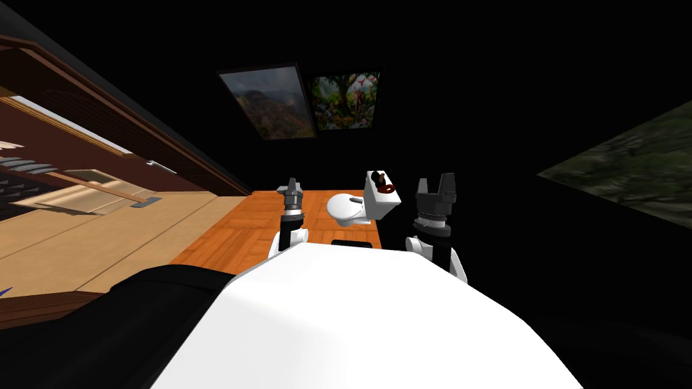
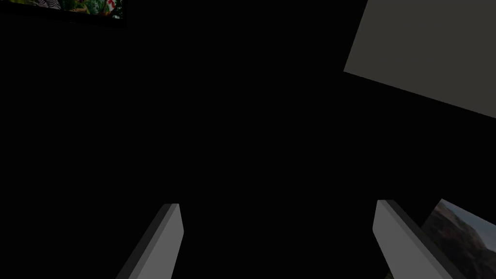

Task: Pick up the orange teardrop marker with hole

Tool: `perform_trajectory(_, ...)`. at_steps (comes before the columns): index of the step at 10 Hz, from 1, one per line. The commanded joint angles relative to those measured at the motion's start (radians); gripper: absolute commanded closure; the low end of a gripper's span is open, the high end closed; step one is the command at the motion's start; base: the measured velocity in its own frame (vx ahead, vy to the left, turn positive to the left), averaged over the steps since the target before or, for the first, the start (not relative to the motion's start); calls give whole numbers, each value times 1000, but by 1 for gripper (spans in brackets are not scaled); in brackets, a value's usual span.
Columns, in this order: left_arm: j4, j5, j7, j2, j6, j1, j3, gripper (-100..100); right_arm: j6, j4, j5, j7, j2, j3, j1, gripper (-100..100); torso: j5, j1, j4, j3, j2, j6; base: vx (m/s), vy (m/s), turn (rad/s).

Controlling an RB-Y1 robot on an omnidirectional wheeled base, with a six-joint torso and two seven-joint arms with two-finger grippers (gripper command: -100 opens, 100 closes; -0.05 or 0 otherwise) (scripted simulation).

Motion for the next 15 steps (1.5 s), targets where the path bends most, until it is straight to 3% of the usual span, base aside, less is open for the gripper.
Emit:
perform_trajectory(1, 0, 0, 0, 0, 0, 0, 0, 0, -14, 25, 25, -11, -50, -11, -9, -100, 0, 0, 0, 0, 0, 0, -4, 77, 66)
perform_trajectory(6, 0, 0, 0, 0, 0, 0, 0, 0, -46, 90, 86, -33, -175, -34, -29, -100, 1, 3, 0, -1, -1, 0, 7, 89, 61)
perform_trajectory(10, 0, 0, 0, 0, 0, 0, 0, 0, -83, 173, 156, -50, -296, -50, -52, -100, 1, 2, -1, -1, -2, 0, 26, 87, 82)
perform_trajectory(11, 0, 0, 0, 0, 0, 0, 0, 0, -83, 173, 156, -50, -303, -50, -52, -100, 0, 1, -1, -2, -3, 0, 25, 46, 43)
perform_trajectory(15, 0, 0, 0, 0, 0, 0, 0, 0, -122, 270, 232, -57, -431, -54, -74, -100, 1, 1, -1, -2, -3, 0, 33, 80, 111)
